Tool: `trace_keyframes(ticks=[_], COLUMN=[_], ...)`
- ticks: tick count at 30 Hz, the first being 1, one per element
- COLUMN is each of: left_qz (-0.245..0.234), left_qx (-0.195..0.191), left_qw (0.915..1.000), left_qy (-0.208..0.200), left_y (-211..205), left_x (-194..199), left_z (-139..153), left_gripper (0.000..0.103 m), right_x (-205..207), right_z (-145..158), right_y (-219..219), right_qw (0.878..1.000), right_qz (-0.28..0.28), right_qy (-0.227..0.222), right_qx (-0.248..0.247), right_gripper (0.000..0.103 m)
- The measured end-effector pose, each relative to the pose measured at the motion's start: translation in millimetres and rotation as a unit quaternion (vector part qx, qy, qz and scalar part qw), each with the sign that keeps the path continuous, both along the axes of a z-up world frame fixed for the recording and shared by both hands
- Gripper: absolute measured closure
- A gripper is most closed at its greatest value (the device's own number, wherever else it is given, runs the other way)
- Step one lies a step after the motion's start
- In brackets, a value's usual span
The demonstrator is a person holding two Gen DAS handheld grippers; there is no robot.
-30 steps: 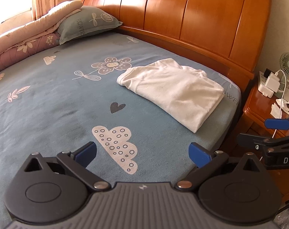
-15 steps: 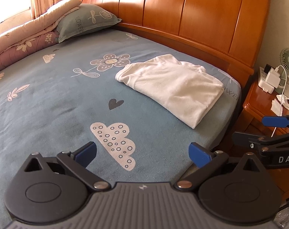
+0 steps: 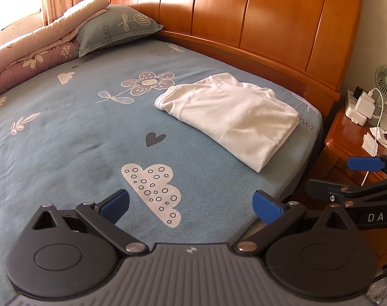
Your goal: Fold clothes
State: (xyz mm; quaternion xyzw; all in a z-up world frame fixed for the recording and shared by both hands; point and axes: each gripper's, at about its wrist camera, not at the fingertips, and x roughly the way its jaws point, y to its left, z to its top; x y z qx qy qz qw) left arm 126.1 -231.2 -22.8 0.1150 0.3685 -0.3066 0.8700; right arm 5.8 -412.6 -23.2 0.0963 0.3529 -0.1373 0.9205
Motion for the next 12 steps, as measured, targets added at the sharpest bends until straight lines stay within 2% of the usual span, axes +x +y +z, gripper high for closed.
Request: trace_keyframes(ticks=[12], left_qz=[-0.006], left_qx=[0.003], left_qw=[1.0000], left_qy=[-0.007], left_y=[-1.8], left_x=[-1.7], left_z=[1.1], left_gripper=[0.001], right_x=[1.4], right_z=[-1.9], right_y=[0.5], right_qw=[1.000], right_qz=[0.003], right_qy=[0.004], right_qx=[0.000], right_gripper=[0.000])
